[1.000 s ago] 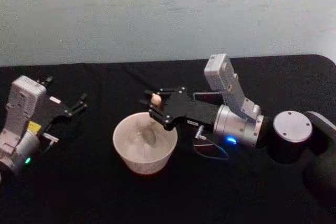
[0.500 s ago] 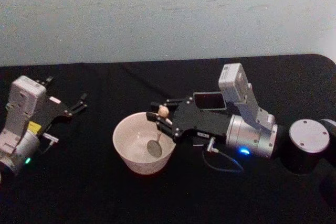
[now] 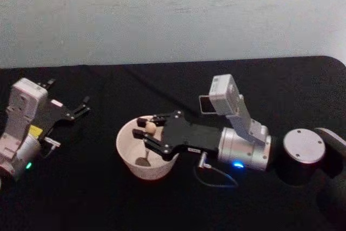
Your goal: Pick up the stirring spoon with one hand, stir inside the cup, then place it back in its original position.
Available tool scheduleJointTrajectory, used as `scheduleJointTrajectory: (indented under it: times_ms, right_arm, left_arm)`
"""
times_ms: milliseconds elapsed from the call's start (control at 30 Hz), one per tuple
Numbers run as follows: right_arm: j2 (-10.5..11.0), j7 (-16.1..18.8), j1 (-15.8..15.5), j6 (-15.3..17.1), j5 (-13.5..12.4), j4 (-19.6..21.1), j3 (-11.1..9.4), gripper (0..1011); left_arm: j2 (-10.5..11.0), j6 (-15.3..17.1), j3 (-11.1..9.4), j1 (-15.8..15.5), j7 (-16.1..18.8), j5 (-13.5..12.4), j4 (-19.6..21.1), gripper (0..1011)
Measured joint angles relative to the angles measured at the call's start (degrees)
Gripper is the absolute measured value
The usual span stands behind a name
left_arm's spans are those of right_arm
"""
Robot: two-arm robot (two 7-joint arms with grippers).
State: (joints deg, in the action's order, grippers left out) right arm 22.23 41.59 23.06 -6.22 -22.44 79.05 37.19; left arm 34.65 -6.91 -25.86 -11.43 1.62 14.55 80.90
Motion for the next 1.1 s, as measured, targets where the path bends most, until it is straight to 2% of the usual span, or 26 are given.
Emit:
scheduleJointTrajectory:
  times_ms: [200, 367, 500, 1100]
  right_arm:
    - [-2.0, -0.9, 1.5, -0.3, 0.1, -2.1, 0.3, 213]
    - [-4.0, -2.3, 3.4, -0.9, 0.9, -5.6, 0.3, 213]
    - [-4.6, -3.2, 4.2, -1.1, 1.4, -7.2, -0.2, 213]
    - [-3.9, -3.6, 4.0, -1.1, 1.9, -7.8, -1.9, 213]
  left_arm:
    - [0.0, 0.0, 0.0, 0.0, 0.0, 0.0, 0.0, 1001]
    - [0.0, 0.0, 0.0, 0.0, 0.0, 0.0, 0.0, 1001]
    - [0.0, 0.0, 0.0, 0.0, 0.0, 0.0, 0.0, 1001]
    - [0.0, 0.0, 0.0, 0.0, 0.0, 0.0, 0.0, 1001]
